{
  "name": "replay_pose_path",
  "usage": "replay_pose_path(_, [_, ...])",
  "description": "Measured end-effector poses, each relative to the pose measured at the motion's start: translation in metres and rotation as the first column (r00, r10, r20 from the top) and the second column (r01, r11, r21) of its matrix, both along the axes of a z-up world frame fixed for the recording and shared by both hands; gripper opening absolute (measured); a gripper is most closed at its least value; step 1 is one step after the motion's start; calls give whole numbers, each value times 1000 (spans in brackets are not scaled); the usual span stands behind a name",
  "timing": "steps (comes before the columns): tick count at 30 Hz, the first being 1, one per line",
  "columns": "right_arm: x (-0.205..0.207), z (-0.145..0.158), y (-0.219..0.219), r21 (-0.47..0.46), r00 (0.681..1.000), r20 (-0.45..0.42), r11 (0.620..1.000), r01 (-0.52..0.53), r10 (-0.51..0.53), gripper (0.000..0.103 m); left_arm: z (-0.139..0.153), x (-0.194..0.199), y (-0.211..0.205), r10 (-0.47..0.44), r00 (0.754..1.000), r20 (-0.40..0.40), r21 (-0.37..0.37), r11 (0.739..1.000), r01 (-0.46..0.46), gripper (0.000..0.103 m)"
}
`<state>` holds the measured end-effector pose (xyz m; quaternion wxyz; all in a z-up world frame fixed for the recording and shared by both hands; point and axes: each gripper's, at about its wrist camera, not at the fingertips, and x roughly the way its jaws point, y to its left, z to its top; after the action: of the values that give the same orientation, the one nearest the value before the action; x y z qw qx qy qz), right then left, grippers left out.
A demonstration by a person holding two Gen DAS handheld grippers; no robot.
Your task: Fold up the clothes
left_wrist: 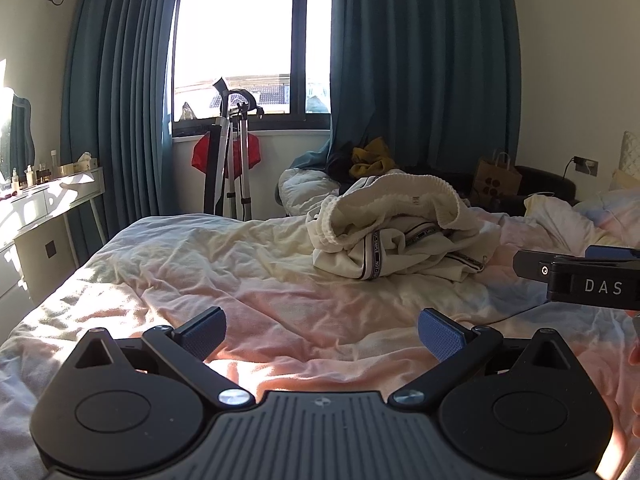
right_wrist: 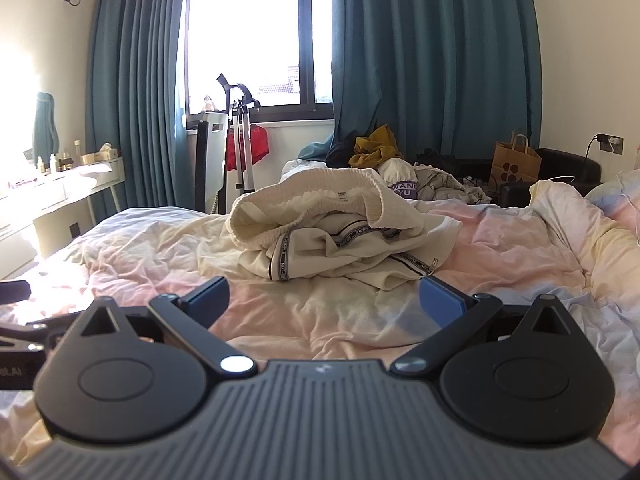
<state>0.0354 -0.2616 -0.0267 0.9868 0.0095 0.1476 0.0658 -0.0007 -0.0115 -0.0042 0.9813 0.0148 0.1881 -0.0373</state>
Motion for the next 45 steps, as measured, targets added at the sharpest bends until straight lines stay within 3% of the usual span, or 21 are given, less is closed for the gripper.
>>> replay_pose_path(19, [0, 3, -3, 29, 1000, -17, 1000, -6, 6, 103, -8, 6, 1, -17, 999, -39, 2, 1000, 17, 103])
replay_pose_path(27, [-5, 8, -13, 54, 999, -16, 997, 48, -47, 103, -13, 23, -4, -10, 998, -70, 21, 1000, 11, 103])
replay_pose_path(33, [-2, 6, -24, 95, 995, -33, 991, 97, -95, 103, -10, 70, -16, -12, 997, -74, 29, 999, 14, 101])
replay_pose_path(38, [6, -8, -25, 138, 995, -89, 988, 66, -54, 103, -11, 137, -25, -14, 994, -105, 2, 1000, 15, 98])
replay_pose_path(45, [24, -25, -32, 184, 990, -138, 982, 46, -20, 103, -14, 246, -36, 74, 996, -44, 12, 997, -74, 93])
